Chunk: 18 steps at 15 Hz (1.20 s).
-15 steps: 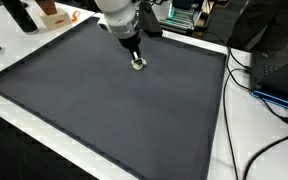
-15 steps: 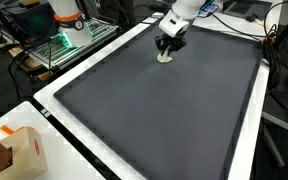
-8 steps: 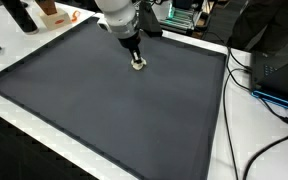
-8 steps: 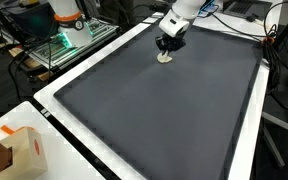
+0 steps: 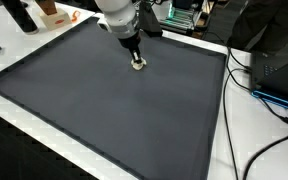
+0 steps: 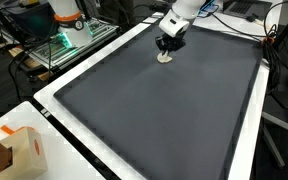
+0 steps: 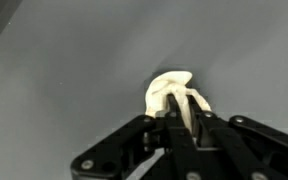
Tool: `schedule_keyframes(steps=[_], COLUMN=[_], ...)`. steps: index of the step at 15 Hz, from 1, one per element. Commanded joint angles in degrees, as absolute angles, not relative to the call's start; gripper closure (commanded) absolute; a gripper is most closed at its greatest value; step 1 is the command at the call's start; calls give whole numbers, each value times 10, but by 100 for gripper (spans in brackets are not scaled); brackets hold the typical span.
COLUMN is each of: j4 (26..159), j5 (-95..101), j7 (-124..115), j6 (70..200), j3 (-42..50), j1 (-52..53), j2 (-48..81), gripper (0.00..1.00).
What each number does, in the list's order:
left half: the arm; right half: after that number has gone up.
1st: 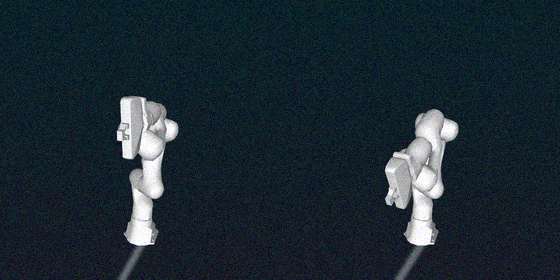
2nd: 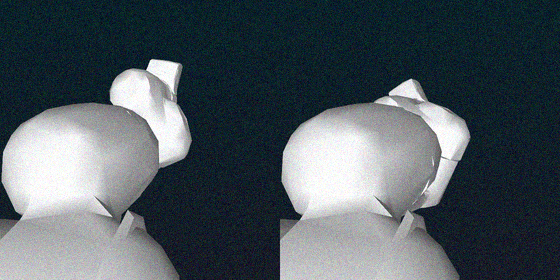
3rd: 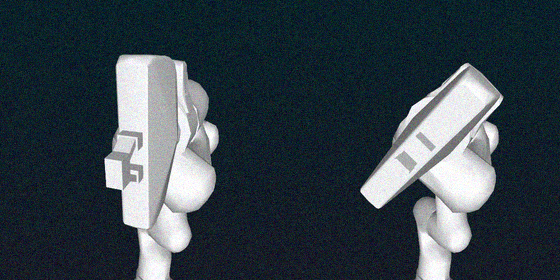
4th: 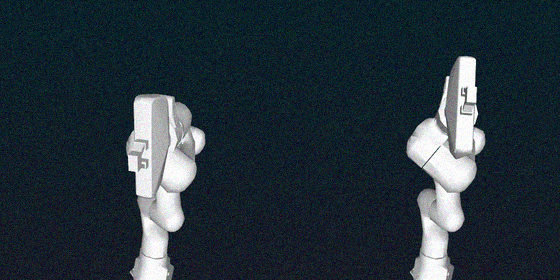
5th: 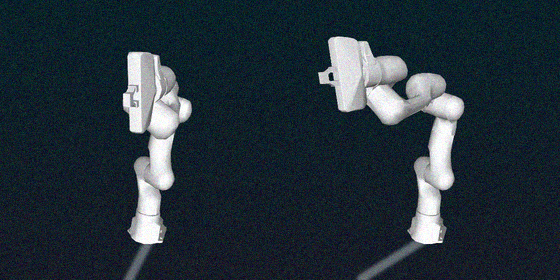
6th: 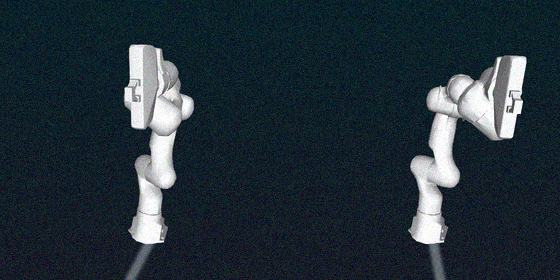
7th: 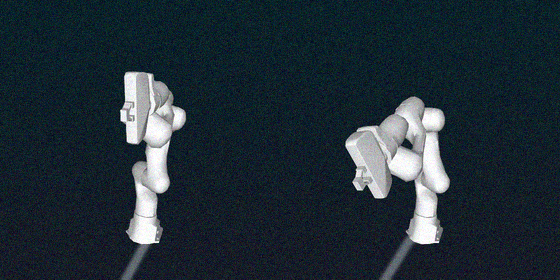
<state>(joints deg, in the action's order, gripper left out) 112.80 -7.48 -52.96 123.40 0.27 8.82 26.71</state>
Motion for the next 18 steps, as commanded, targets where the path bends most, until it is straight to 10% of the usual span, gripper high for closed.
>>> schedule_keyframes(steps=[1, 8, 18], j4=[1133, 1133, 1180], j5=[-87, -84, -161], j7=[-521, -521, -345], j6=[1232, 1231, 1280], j3=[-2, -2, -17], j1=[84, 85, 34], j2=[267, 265, 202], gripper=[55, 3, 0])
